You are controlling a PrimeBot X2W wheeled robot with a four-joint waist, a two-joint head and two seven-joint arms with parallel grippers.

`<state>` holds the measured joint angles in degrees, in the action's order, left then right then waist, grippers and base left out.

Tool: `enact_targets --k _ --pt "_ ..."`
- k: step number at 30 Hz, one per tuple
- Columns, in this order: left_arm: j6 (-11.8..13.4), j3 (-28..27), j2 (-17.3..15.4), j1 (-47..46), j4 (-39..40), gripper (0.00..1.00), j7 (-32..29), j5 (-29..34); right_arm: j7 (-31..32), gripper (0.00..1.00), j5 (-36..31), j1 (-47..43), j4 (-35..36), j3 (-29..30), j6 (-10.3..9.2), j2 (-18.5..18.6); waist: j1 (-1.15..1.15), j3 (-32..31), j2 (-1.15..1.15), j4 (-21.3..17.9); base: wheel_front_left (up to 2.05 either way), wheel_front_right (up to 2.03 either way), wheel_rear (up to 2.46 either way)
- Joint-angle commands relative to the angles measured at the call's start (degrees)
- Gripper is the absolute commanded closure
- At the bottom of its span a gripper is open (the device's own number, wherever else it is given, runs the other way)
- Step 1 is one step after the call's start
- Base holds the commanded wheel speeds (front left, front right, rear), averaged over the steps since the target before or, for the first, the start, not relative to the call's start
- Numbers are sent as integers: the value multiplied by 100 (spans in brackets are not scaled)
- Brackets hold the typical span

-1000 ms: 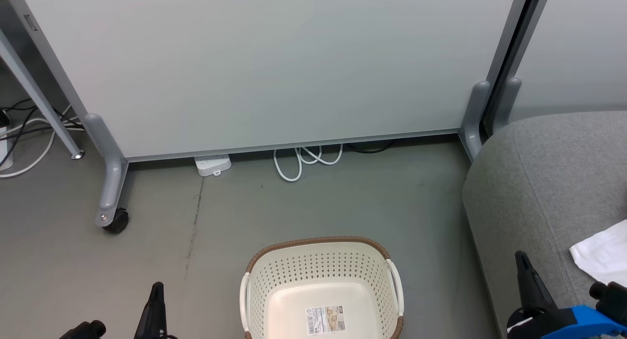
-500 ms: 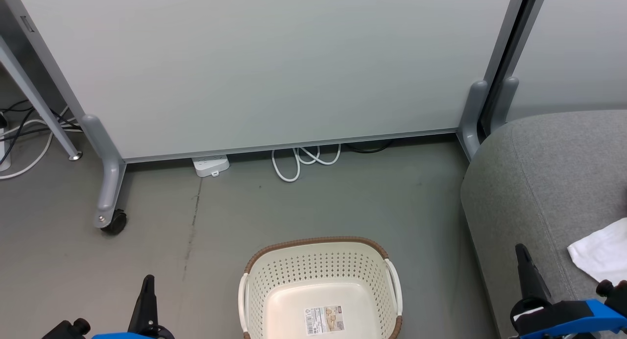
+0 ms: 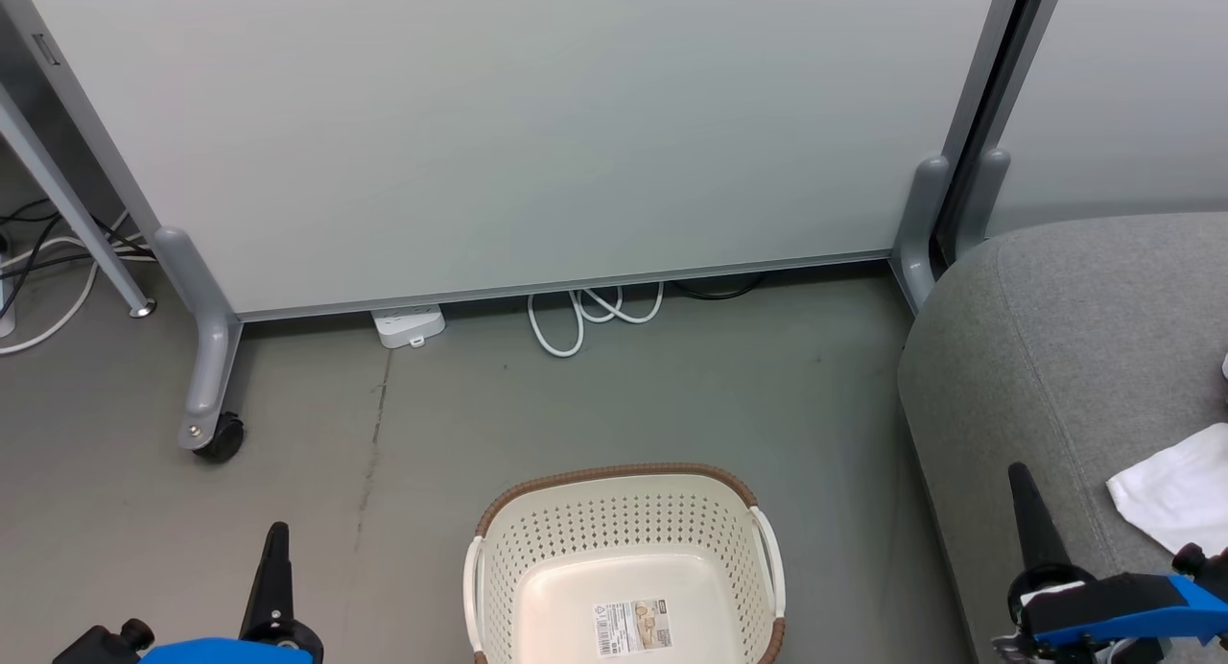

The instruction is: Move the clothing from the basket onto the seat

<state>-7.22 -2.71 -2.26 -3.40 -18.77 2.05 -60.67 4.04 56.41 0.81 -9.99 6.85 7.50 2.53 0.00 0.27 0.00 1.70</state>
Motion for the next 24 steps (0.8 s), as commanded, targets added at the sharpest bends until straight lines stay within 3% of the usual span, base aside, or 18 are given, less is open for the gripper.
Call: enact_targets --k 1,24 --pt "-21 -40 -49 -141 82 100 -33 -137 20 100 179 124 26 -12 0 29 0 0 0 -3 0 0 0" --pt "-30 -190 -60 -221 249 100 -373 -1371 115 100 1576 320 -149 -22 -1 37 0 -3 0 -59 0 0 0"
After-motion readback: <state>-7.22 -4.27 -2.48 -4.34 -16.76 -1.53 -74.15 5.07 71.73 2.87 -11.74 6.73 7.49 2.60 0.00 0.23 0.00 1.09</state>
